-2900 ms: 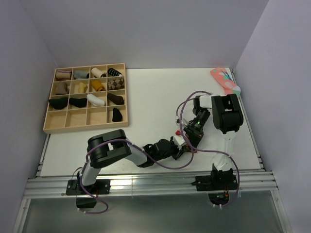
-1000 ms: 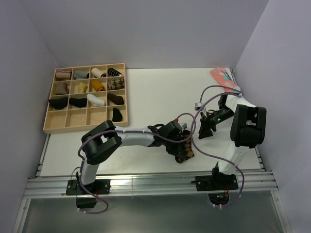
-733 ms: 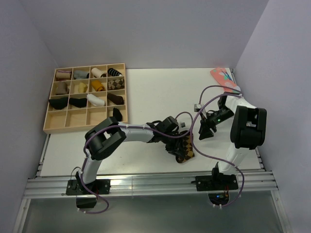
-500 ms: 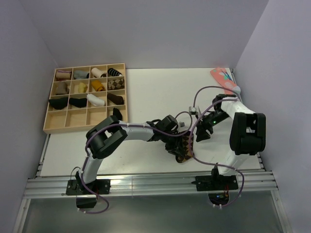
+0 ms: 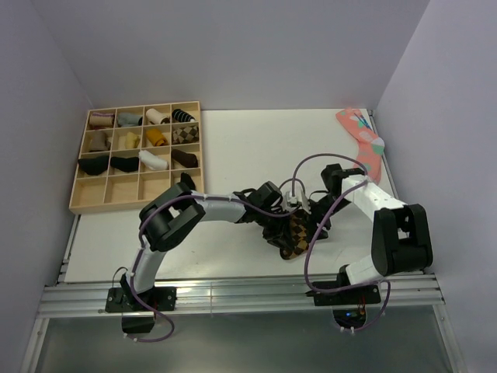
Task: Roll the socks
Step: Roll the sock at the center of the board.
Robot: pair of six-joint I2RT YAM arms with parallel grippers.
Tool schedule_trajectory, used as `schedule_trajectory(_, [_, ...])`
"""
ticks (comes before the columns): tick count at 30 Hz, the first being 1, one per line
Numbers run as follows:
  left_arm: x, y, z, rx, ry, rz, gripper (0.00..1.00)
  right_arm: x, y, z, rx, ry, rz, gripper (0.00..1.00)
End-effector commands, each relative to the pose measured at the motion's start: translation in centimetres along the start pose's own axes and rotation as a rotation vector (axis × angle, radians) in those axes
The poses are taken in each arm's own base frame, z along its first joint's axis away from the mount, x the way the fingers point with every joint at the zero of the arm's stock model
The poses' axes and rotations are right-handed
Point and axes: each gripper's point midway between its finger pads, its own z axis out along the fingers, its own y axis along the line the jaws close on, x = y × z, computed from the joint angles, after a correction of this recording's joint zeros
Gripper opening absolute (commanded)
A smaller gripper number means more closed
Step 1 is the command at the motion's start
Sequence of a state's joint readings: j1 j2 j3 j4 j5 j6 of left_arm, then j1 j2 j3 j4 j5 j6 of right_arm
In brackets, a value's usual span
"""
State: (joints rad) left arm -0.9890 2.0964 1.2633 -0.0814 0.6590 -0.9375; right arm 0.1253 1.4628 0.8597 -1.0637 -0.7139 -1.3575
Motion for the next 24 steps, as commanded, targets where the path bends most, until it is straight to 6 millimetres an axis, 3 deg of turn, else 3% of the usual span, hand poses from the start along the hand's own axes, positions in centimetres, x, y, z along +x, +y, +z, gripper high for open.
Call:
schedule_trajectory(1, [0.9, 5.3, 0.9, -0.165, 0.032, -0.062, 0.0, 0.2, -0.3, 0.5, 0.007, 0.029, -0.048, 0.65])
schedule_trajectory(10, [0.9, 5.9, 1.5, -0.166, 0.044, -0.08, 0.0, 0.8, 0.9, 1.2, -0.034, 0.078, -0.066, 0.65])
schedule_trajectory(24, [0.9, 6.1, 1.6, -0.169, 0.044, -0.085, 0.0, -0.1, 2.9, 1.1, -0.109, 0.09, -0.093, 0.66])
